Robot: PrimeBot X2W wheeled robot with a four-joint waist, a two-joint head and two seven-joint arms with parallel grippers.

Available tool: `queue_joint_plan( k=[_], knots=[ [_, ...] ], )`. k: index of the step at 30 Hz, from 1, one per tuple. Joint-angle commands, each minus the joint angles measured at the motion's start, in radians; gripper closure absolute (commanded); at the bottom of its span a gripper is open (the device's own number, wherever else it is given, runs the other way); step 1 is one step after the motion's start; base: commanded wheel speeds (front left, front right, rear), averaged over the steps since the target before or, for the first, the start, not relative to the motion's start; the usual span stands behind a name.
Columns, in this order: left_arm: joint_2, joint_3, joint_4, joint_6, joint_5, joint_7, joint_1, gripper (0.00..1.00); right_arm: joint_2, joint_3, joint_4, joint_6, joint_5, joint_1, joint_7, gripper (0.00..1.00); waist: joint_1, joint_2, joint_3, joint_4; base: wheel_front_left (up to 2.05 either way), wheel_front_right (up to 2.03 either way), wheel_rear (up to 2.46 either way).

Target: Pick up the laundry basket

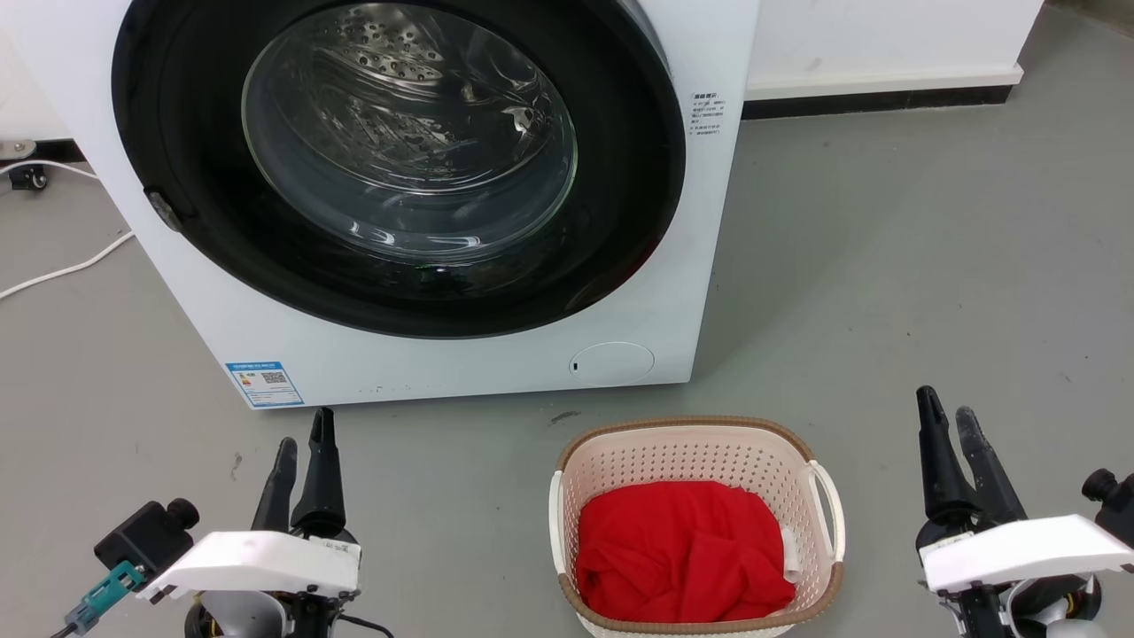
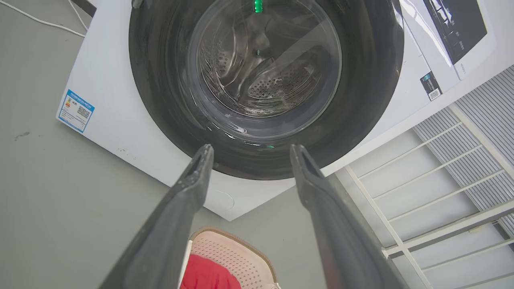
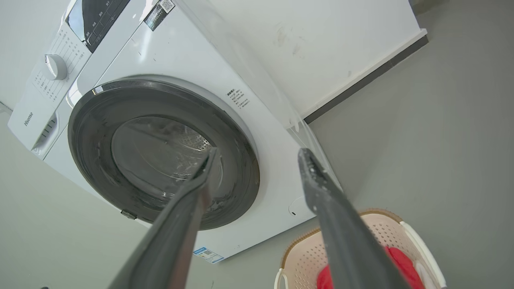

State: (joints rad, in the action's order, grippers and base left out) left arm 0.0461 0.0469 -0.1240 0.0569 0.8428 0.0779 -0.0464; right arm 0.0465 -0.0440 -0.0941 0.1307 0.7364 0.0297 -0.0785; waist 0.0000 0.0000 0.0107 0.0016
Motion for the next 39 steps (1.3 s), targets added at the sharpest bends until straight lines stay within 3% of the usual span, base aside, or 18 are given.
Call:
queue_joint_plan(
  k=[1,39],
  knots=[
    [0.004,-0.002,0.020,-0.004,-0.033,0.011,-0.002,0.00,0.003,0.002,0.022,0.000,-0.035,-0.004,-0.010,0.00,0.0000,0.0000,0.000,0.000,0.00,0.00,0.00],
    [0.005,-0.022,0.034,-0.018,-0.422,0.112,0.027,0.00,0.005,0.006,0.086,0.000,-0.453,-0.056,-0.110,0.00,0.0000,0.0000,0.004,0.004,0.00,0.00,0.00]
  ],
)
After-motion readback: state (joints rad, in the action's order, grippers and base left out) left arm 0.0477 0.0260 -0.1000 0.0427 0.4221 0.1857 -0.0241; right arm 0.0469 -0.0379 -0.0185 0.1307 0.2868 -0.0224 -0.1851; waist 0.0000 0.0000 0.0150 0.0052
